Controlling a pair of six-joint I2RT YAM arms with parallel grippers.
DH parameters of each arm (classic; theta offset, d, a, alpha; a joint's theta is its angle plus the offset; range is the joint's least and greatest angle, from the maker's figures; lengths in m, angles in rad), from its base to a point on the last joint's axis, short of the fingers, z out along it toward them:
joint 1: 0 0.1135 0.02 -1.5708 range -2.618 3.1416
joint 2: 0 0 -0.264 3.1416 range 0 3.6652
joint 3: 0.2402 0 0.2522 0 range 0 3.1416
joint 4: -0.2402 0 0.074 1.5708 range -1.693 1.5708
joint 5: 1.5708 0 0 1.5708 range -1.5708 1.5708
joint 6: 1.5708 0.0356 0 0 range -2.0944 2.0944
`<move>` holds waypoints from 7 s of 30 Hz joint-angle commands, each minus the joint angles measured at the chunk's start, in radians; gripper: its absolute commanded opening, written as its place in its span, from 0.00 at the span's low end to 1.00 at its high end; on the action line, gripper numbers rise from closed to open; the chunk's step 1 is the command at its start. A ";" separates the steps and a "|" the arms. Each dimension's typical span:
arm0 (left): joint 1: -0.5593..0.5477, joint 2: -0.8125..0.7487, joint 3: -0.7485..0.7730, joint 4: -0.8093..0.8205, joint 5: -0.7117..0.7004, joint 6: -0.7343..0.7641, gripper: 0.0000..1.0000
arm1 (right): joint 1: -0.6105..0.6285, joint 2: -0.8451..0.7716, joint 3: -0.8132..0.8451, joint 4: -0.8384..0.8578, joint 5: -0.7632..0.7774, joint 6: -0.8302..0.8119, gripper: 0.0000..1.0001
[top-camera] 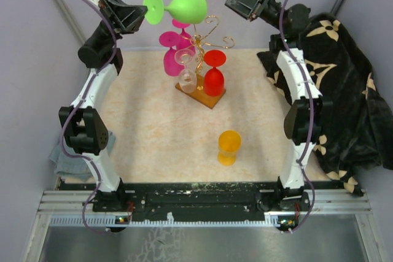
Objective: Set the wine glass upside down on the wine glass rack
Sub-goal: Turn the wine glass upside down at the wine rack.
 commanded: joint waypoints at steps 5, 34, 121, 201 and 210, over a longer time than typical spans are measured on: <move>-0.005 -0.046 0.151 -0.513 0.239 0.391 0.00 | 0.014 -0.153 0.129 -0.538 0.008 -0.419 0.30; -0.054 -0.024 0.243 -0.916 0.293 0.818 0.00 | 0.262 -0.056 0.462 -1.069 0.175 -0.687 0.31; 0.037 -0.076 0.128 -0.783 0.310 0.783 0.34 | 0.128 0.192 0.454 -0.711 0.243 -0.588 0.00; 0.042 -0.072 0.089 -0.729 0.299 0.725 0.36 | 0.052 0.239 0.450 -0.787 0.154 -0.479 0.00; 0.042 -0.076 0.082 -0.727 0.295 0.722 0.36 | 0.059 0.243 0.437 -0.798 0.129 -0.478 0.01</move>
